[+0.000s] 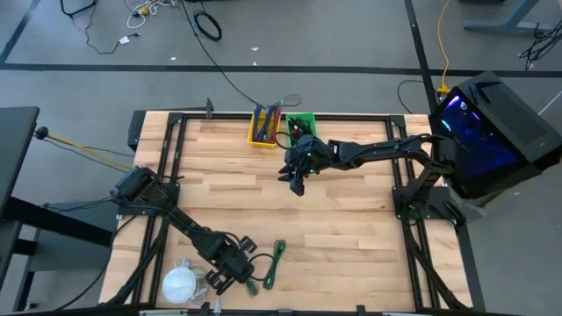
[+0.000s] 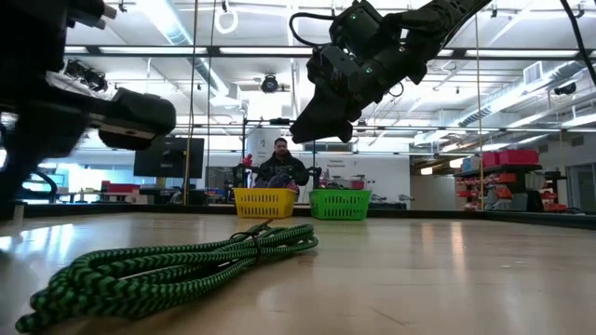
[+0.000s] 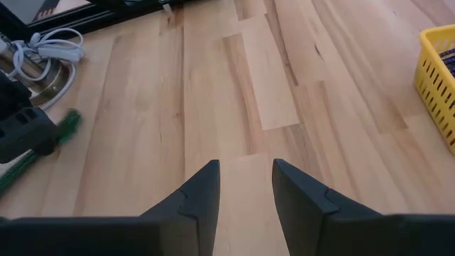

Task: Pick & Place USB Port
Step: Put the green charger cable into the yellow bin

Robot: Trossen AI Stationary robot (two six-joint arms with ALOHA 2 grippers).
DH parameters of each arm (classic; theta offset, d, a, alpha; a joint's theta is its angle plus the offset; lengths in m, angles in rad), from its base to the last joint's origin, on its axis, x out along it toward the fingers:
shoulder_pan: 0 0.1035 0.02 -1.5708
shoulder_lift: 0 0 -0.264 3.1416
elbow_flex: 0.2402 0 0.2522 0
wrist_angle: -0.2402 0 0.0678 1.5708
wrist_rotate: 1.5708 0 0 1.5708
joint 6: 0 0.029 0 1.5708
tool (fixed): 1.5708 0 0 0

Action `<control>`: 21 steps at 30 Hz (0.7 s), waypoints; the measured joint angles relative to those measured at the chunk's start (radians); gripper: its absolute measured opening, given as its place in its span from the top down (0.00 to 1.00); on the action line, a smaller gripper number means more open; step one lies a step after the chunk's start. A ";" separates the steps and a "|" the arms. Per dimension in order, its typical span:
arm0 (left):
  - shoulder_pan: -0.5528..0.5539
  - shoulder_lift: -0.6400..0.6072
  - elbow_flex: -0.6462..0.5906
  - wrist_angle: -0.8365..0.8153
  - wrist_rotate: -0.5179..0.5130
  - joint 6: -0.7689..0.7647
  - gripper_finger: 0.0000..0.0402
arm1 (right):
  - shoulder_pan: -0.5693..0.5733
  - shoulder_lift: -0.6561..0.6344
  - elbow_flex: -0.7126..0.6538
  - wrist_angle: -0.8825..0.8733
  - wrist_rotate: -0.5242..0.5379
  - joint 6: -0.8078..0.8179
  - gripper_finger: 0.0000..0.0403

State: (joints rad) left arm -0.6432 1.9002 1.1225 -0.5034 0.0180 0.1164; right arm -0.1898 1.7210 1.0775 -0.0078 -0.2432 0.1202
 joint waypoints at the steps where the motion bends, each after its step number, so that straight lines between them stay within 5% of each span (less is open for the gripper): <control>1: 0.001 0.000 0.000 -0.003 0.015 -0.001 0.81 | 0.000 0.000 0.000 0.000 0.000 -0.002 0.68; 3: 0.001 0.001 0.000 -0.014 0.044 -0.006 0.93 | 0.000 0.000 0.000 0.000 0.000 -0.003 0.68; 13: 0.003 -0.040 0.074 -0.178 0.035 -0.034 0.94 | 0.000 0.000 0.000 -0.008 0.000 -0.030 0.68; 21: 0.068 -0.164 0.126 -0.432 -0.211 -0.184 0.94 | 0.000 0.000 0.000 -0.048 0.115 -0.034 0.68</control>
State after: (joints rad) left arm -0.5757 1.7361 1.2489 -0.9351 -0.1928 -0.0680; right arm -0.1898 1.7214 1.0775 -0.0556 -0.1278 0.0863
